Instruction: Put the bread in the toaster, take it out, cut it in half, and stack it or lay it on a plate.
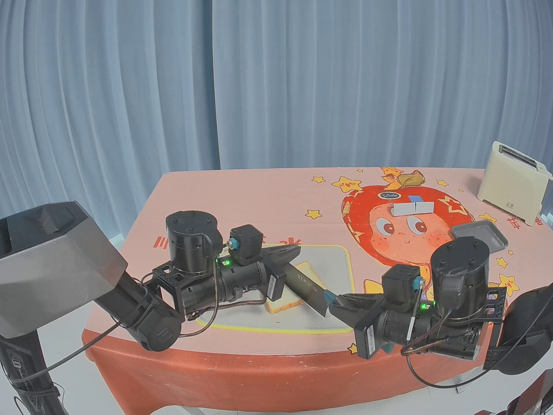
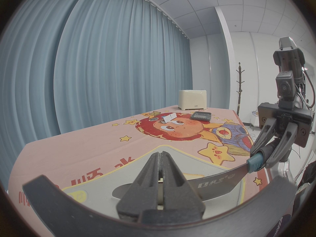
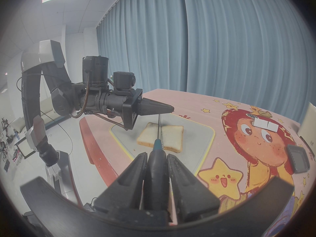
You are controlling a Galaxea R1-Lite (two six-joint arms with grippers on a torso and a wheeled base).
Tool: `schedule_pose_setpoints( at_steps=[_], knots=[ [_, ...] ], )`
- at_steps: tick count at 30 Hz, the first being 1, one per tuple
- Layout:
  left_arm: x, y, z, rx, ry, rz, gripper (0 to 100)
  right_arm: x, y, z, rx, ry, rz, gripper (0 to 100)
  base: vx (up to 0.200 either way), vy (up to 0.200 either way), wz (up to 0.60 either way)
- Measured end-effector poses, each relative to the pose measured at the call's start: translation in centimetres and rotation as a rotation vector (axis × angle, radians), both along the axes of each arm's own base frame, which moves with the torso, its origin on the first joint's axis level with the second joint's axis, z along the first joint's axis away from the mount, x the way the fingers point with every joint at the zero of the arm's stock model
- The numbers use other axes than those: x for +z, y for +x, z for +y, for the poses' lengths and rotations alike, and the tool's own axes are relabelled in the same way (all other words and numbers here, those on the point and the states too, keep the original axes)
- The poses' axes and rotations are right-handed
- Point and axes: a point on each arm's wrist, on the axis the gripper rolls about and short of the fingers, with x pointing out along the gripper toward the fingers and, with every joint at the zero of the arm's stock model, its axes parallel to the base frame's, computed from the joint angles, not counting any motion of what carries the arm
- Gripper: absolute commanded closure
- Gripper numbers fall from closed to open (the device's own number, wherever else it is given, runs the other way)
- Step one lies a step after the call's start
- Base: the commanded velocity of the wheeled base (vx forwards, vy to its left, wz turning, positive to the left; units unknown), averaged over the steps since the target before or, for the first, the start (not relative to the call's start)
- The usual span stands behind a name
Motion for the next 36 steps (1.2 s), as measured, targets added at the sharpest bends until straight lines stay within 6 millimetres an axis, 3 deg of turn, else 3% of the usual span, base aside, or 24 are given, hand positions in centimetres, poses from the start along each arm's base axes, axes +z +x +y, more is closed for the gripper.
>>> schedule_pose_setpoints(
  at_steps=[11,20,36],
  knots=[
    [3.7,-0.1,0.4,0.016,-0.084,-0.056,100,0.2,0.2,-0.1,-0.011,0.009,-0.01,100,0.0,0.0,0.0],
    [7.7,-1.8,1.6,0.024,-0.136,-0.112,100,0.3,0.4,-0.2,-0.033,0.008,-0.019,100,0.0,0.0,0.0],
    [10.0,-6.6,5.4,0.123,-0.149,-0.154,100,0.8,0.4,-0.4,-0.039,0.021,-0.03,100,0.0,0.0,0.0]
  ],
)
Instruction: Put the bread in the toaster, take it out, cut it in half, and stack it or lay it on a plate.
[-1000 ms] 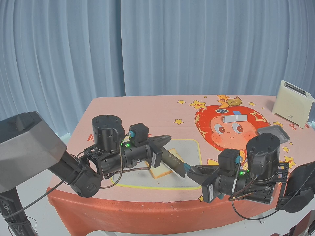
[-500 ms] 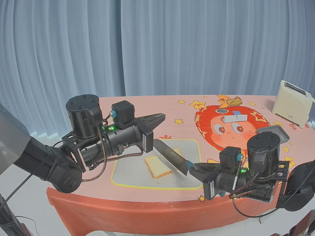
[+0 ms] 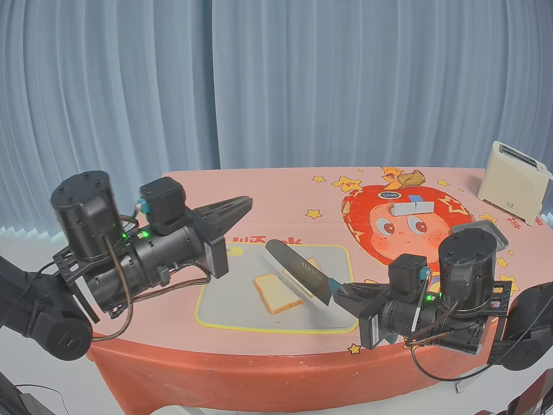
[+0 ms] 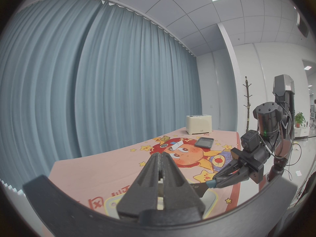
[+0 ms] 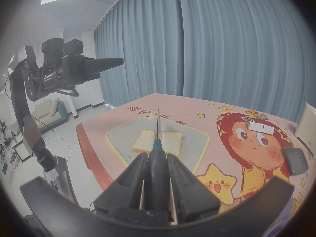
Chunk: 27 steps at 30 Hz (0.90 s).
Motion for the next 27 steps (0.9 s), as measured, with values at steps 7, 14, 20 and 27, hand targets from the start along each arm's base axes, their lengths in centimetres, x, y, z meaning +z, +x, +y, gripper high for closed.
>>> schedule_pose_setpoints(
  at_steps=[7,14,20,27],
  knots=[
    [-0.7,-3.3,3.9,0.097,0.014,0.018,100,0.4,-0.1,-0.2,-0.002,0.01,-0.01,100,0.0,0.0,0.0],
    [-1.3,-6.9,9.0,0.251,0.003,0.002,100,0.7,-0.1,-0.4,-0.01,0.02,-0.02,100,0.0,0.0,0.0],
    [-0.6,-10.0,12.6,0.413,-0.035,-0.08,100,1.1,-0.1,-0.7,-0.018,0.027,-0.031,100,0.0,0.0,0.0],
    [-2.0,-13.5,14.6,0.541,-0.033,-0.098,100,1.8,-0.1,-1.2,-0.034,0.045,-0.049,100,0.0,0.0,0.0]
  ],
)
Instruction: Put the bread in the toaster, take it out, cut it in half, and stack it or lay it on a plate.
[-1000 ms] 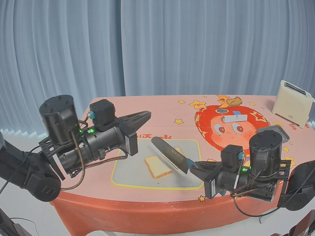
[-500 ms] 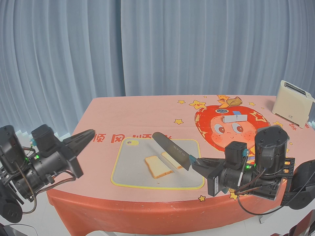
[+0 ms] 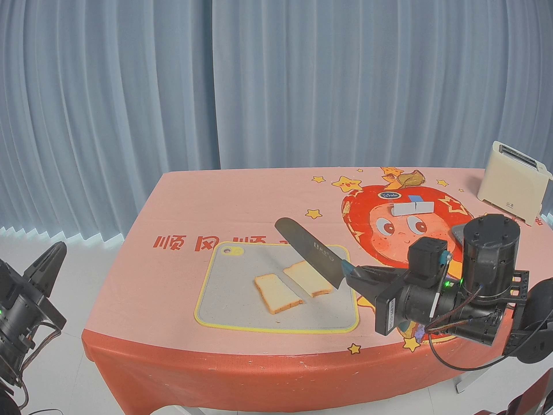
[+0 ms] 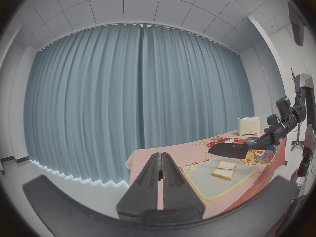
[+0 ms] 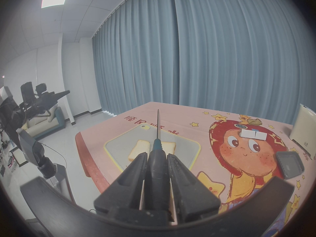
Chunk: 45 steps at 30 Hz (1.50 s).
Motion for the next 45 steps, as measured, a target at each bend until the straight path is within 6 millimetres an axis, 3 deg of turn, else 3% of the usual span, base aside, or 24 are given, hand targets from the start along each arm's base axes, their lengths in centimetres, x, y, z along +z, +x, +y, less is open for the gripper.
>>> schedule_pose_setpoints(
  at_steps=[9,18,26,34,45],
  knots=[
    [-0.8,-3.3,0.7,0.062,0.016,0.008,100,1.1,-0.1,-0.6,-0.012,0.028,-0.032,100,0.0,0.0,0.0],
    [-3.9,-7.7,0.8,0.076,0.055,0.124,100,2.2,-0.4,-1.2,-0.02,0.056,-0.064,100,0.0,0.0,0.0],
    [-7.8,-11.3,0.8,0.087,0.083,0.221,100,2.9,-0.6,-1.6,-0.023,0.074,-0.083,100,0.0,0.0,0.0],
    [-8.3,-12.3,1.1,0.25,-0.031,0.142,100,3.5,-0.7,-2.1,-0.035,0.09,-0.102,100,0.0,0.0,0.0],
    [-8.3,-12.6,1.1,0.234,-0.054,0.11,100,3.9,-0.4,-2.9,-0.074,0.099,-0.118,100,0.0,0.0,0.0]
  ],
)
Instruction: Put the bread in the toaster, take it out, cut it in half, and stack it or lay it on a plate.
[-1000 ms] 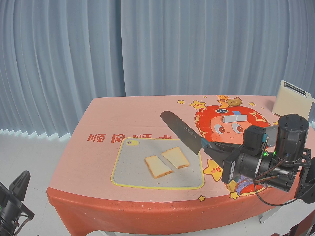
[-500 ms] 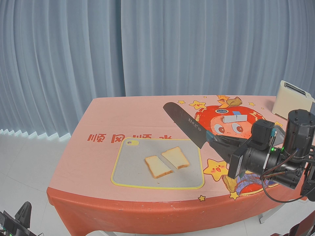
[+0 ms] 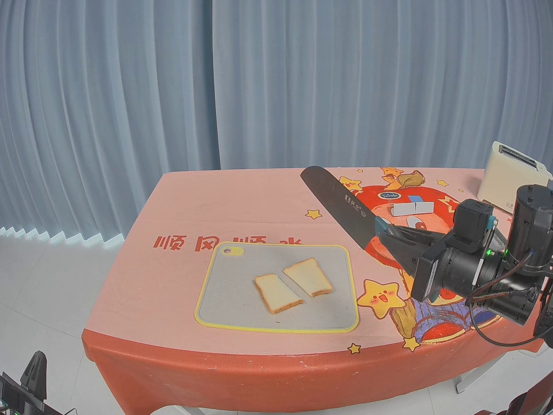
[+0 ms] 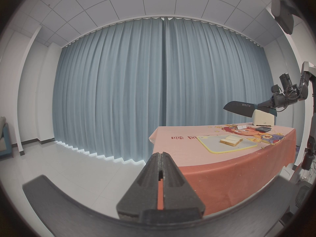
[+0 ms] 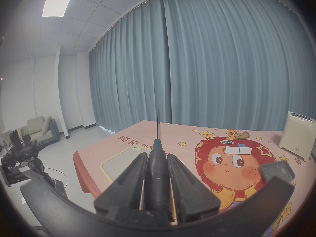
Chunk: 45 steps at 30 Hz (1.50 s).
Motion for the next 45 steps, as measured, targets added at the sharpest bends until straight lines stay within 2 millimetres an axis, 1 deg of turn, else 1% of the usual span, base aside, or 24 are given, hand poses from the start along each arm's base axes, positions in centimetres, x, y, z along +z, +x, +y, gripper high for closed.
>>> schedule_pose_setpoints(
  at_steps=[17,28,45],
  knots=[
    [0.0,0.0,0.0,0.0,0.0,-0.003,100,0.1,0.3,-0.9,-0.06,-0.002,-0.007,100,0.0,0.0,0.0],
    [0.0,0.0,0.0,-0.001,0.0,-0.003,100,0.8,0.3,-2.0,-0.098,0.018,-0.032,100,0.0,0.0,0.0],
    [0.0,0.0,0.0,0.0,0.0,-0.002,100,1.5,0.8,-3.0,-0.136,0.037,-0.054,100,0.0,0.0,0.0]
  ],
)
